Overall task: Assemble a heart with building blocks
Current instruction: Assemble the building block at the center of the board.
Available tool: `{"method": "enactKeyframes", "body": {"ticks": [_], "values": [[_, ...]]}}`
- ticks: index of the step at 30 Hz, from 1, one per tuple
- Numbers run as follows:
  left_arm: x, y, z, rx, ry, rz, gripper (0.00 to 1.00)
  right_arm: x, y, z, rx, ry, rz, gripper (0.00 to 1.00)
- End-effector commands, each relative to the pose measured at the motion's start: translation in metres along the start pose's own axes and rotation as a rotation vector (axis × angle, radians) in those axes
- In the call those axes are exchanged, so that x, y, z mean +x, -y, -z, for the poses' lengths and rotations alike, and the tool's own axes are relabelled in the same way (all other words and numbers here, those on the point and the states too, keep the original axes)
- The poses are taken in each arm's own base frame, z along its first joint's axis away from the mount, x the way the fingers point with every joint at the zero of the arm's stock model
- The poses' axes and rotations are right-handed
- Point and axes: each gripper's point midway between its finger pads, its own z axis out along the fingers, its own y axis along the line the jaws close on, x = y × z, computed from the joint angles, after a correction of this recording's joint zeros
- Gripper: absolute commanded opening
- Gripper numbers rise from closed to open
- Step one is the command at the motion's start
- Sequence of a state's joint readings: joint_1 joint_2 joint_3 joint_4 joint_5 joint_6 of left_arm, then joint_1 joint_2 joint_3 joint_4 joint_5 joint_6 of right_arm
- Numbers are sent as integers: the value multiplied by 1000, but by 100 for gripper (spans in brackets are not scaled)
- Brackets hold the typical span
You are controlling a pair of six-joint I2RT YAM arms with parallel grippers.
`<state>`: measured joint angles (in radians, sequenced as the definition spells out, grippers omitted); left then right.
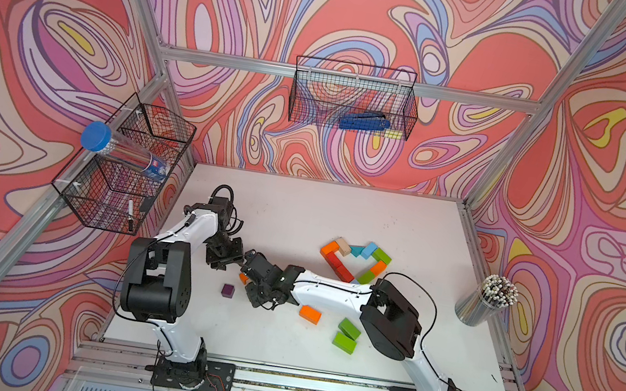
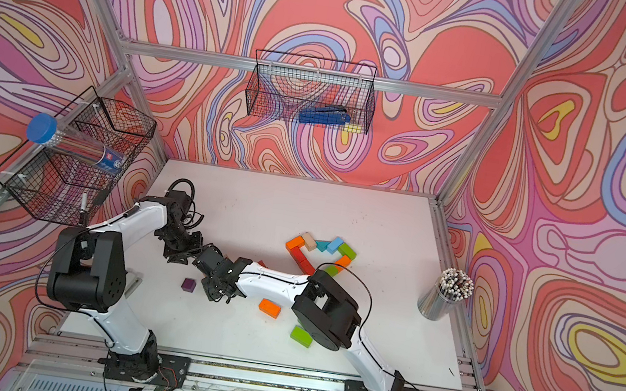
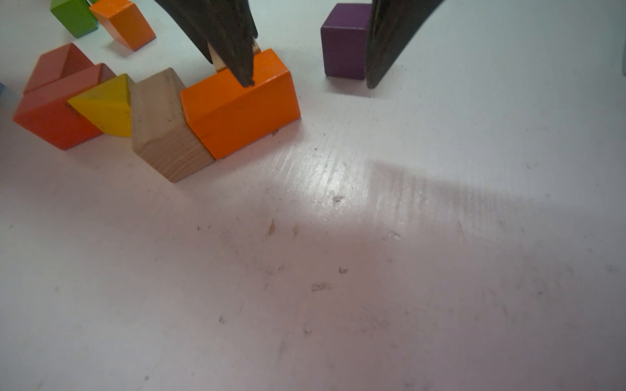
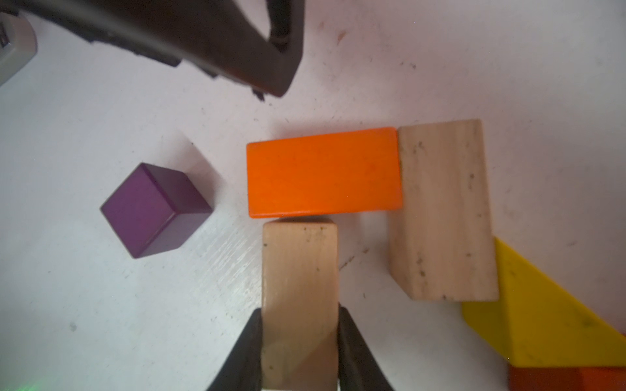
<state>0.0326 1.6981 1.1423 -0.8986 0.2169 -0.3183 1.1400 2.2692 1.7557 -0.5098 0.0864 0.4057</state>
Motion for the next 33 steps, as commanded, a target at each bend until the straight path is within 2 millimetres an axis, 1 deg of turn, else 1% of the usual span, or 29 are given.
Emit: {"method": "enactKeyframes", "body": {"ticks": [1, 9, 14, 25, 27, 33], "values": [[13, -4, -6, -14, -57, 14, 54, 11, -1, -15, 5, -35, 20, 32], [13, -3, -6, -13, -57, 17, 54, 11, -3, -15, -7, -34, 23, 34], [13, -4, -6, -14, -57, 17, 54, 11, -7, -15, -28, -32, 39, 34], [14, -4, -6, -16, -57, 19, 54, 13, -6, -16, -29, -35, 47, 34], [14, -4, -6, -19, -57, 20, 55, 12, -6, -15, -29, -32, 47, 38], [13, -5, -5, -22, -55, 21, 57, 4, -10, -10, -47, -2, 45, 54]]}}
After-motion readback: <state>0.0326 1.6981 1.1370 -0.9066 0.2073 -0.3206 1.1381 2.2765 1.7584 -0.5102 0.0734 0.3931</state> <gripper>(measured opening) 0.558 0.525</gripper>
